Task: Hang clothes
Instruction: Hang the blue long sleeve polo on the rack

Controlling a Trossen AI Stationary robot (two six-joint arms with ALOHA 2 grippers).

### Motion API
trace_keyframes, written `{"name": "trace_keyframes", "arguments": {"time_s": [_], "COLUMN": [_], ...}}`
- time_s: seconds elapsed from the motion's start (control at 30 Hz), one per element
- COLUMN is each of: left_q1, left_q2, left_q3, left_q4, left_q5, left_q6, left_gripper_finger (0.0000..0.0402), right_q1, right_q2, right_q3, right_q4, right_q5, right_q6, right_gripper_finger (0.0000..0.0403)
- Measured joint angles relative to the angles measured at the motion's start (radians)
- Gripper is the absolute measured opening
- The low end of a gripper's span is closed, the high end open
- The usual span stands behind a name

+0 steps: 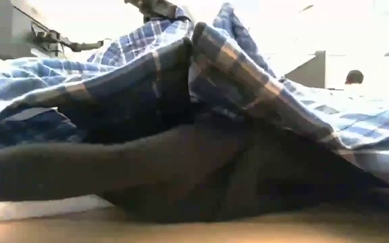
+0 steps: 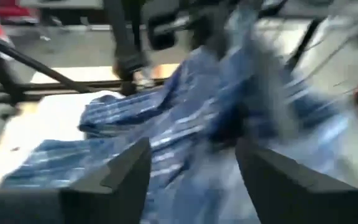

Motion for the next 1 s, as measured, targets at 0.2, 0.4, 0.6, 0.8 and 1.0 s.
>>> {"name": "trace_keyframes", "arguments": {"time_s": [0.2,0.4,0.6,0.8,1.0], "left_q1": [0.0,0.0,0.0,-0.001,-0.002], "left_q2": [-0.012,-0.016,-0.031,-0.037,-0.035], "left_q3": [0.0,0.0,0.0,0.001,0.001], "left_q4": [0.012,0.014,0.024,0.032,0.063], "left_q5": [0.015,0.025,0.049,0.056,0.105], "left_q6": [-0.003,-0.008,-0.018,-0.03,-0.057], "left_gripper_finger": [0.0031,0.0031,0.0031,0.0031,0.0031], "right_q1": [-0.072,-0.153,-0.244,-0.305,-0.246], "right_q2": [0.002,0.002,0.003,0.008,0.087], "right_q3": [0.025,0.023,0.023,0.023,0.023], "right_q4": [-0.132,-0.247,-0.336,-0.322,-0.299], "right_q5": [0.004,0.005,0.003,-0.159,-0.192], "right_q6": [-0.002,-0.051,-0.142,-0.148,-0.16], "right_gripper_finger": [0.0232,0.022,0.0203,0.0193,0.0191]}}
